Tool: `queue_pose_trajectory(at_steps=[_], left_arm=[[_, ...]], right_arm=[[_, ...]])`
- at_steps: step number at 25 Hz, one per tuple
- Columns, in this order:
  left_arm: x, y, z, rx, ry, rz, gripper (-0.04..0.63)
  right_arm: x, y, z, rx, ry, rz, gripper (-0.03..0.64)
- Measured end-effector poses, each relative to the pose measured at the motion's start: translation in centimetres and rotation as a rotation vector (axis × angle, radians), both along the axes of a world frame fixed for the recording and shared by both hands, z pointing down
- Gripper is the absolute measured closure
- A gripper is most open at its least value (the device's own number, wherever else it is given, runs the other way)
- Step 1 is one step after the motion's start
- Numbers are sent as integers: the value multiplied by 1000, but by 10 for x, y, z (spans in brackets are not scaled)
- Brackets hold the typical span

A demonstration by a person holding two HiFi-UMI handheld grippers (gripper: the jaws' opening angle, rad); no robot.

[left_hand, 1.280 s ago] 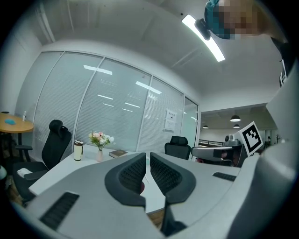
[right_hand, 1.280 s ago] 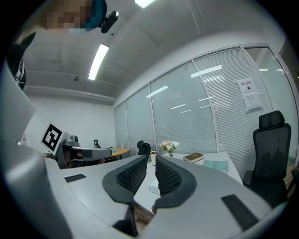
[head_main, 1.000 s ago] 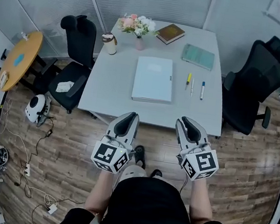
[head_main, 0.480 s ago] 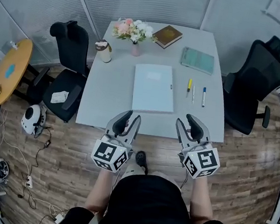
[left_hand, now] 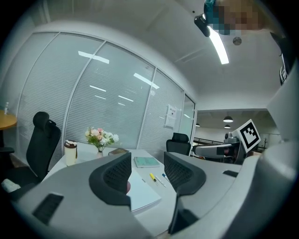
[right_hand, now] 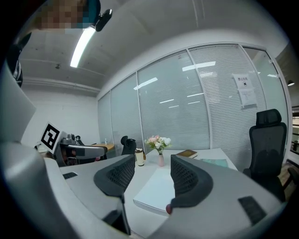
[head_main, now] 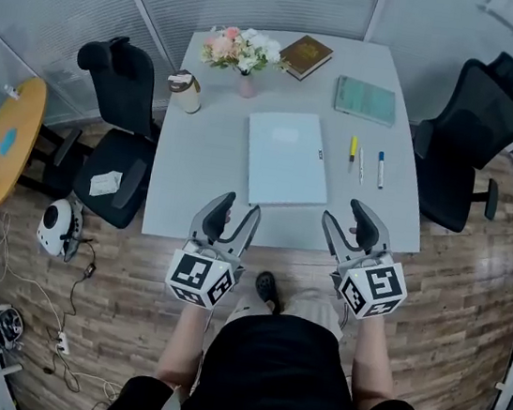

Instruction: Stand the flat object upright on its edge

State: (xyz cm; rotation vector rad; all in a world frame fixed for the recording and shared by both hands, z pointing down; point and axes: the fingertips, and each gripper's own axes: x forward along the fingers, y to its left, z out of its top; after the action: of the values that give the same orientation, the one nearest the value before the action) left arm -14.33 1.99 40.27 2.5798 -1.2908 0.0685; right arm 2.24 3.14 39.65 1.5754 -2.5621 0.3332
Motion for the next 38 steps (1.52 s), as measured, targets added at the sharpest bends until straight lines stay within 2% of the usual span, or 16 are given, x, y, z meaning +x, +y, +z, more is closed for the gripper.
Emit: queue_pose_trajectory(at_steps=[8, 15, 21, 26, 38], left_arm=[[-5, -15, 26, -75, 17, -6, 365], [-3, -43, 46, -127, 48, -29, 359], [5, -74, 59, -160, -7, -9, 359], [11, -102, 73, -202, -42, -31, 359], [24, -172, 111, -293, -67, -101, 359]], right_arm=[[-5, -9, 19, -60, 22, 1, 365], [0, -40, 31, -82, 19, -7, 359], [7, -78, 42, -99, 25, -18, 359], [20, -110, 65, -148, 27, -19, 359], [39, -185, 116, -259, 3, -47, 359]])
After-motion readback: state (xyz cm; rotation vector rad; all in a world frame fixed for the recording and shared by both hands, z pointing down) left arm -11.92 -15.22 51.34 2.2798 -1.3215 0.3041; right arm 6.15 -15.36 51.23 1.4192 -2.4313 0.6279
